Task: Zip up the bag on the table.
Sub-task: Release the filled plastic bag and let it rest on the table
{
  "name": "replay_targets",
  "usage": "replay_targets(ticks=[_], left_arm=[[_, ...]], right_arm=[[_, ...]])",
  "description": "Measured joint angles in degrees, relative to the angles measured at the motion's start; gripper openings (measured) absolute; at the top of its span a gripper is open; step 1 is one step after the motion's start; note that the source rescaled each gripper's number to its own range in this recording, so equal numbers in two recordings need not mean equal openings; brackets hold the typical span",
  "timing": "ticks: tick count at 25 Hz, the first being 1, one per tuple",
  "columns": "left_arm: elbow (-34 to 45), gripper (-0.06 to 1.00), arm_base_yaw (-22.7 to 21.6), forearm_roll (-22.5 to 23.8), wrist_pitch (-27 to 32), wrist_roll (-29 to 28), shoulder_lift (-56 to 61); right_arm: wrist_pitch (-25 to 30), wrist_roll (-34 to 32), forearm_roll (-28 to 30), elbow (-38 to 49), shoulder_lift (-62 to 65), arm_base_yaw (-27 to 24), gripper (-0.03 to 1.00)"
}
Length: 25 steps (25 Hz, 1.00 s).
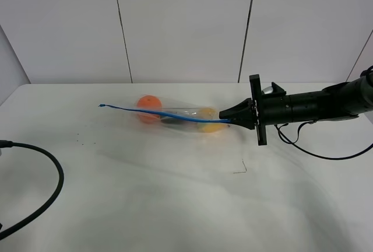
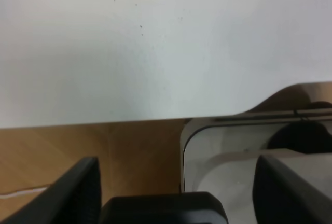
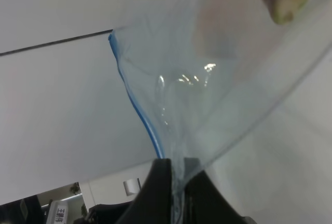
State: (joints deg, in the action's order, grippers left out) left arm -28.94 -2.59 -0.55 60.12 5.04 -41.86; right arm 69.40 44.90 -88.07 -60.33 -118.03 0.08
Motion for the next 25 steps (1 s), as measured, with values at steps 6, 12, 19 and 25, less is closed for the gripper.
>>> replay_targets(ticks=[6, 12, 19, 25], left_arm=[[0.00, 0.88, 0.08, 0.00, -0.20, 0.00, 9.96], [0.00, 0.88, 4.85, -0.17, -0.20, 0.00, 22.14], [0.00, 0.88, 4.95, -0.17, -0.10, 0.00, 31.57], [0.00, 0.88, 4.90, -0.61, -0.10, -0.08, 39.98]], right_arm=[[0.00, 0.00, 0.00, 0.00, 0.00, 0.00, 0.00], [0.00, 0.00, 0.00, 0.00, 0.00, 0.00, 0.00], [-0.02, 0.00, 0.00, 0.00, 0.00, 0.00, 0.00], [-0.02, 0.00, 0.00, 0.00, 0.00, 0.00, 0.00]])
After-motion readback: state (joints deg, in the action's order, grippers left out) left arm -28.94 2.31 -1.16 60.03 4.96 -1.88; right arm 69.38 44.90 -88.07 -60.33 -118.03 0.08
